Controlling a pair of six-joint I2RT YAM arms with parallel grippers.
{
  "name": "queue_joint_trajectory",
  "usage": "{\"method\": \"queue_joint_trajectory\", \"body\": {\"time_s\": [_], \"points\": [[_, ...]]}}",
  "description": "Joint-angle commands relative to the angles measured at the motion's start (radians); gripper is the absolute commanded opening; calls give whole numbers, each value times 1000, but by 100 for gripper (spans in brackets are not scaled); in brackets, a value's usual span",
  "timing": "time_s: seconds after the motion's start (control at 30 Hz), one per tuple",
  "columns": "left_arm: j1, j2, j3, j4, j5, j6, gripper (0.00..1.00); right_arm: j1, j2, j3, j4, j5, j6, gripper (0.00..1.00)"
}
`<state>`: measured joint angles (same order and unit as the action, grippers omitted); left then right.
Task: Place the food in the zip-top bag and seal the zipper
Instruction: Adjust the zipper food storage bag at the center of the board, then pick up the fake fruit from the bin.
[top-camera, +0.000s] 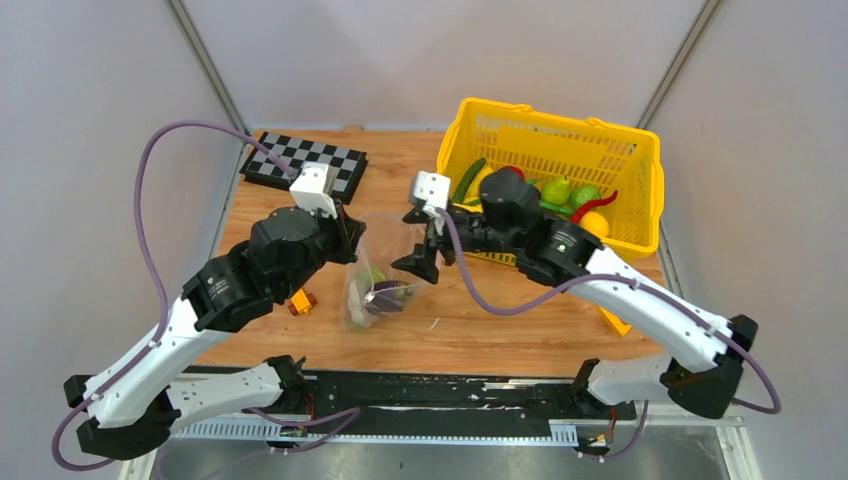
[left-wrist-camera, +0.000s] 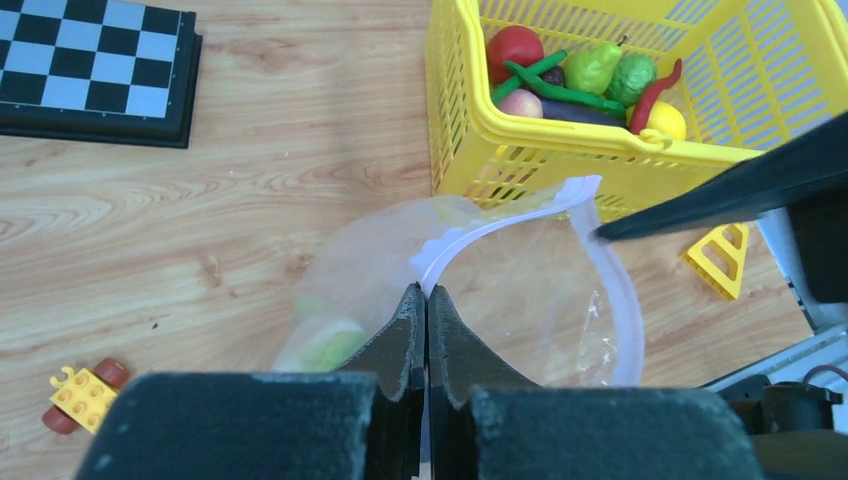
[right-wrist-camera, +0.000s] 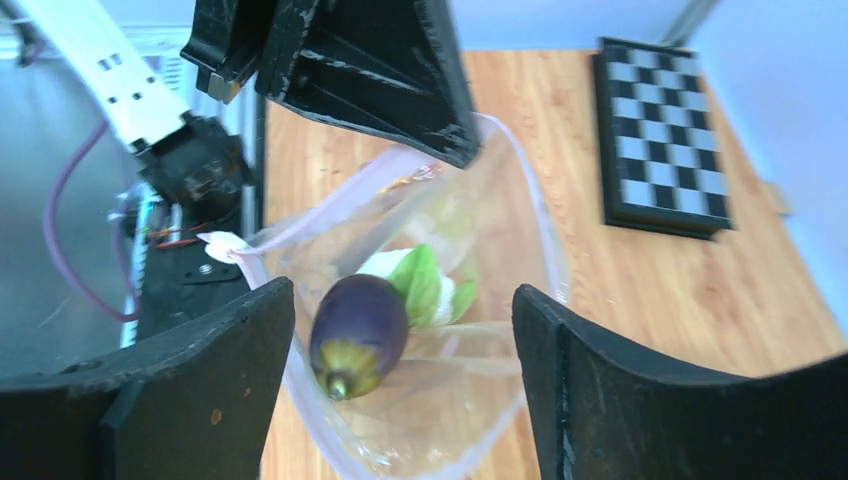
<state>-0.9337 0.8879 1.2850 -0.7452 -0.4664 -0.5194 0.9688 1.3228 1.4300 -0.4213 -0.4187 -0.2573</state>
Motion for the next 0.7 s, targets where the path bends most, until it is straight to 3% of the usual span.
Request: {"method": "queue_joint_trajectory", "body": {"time_s": [0.0,0.1,0.27,0.33,0.5,0.67], "points": [[1,5,-1,46,-39,-10,0,-28,-145,-66,86,203,-25,83],[1,19,-12,44,-60,-5,0,-130,-171,-76,98,327,-2,85],[1,27,-27,53,-56,-6,0,-318,-179,-83,72,199,68,89],[1,21,-15,41,-67,0,0,-390,-161,-80,67,329,110,93],[2,-11,36,0,-128,40,0,-697,-13,-4,-54,451,258,94],[1,-1,52,-5,-117,59,0,-852,169,45,-207,482,361,95]]}}
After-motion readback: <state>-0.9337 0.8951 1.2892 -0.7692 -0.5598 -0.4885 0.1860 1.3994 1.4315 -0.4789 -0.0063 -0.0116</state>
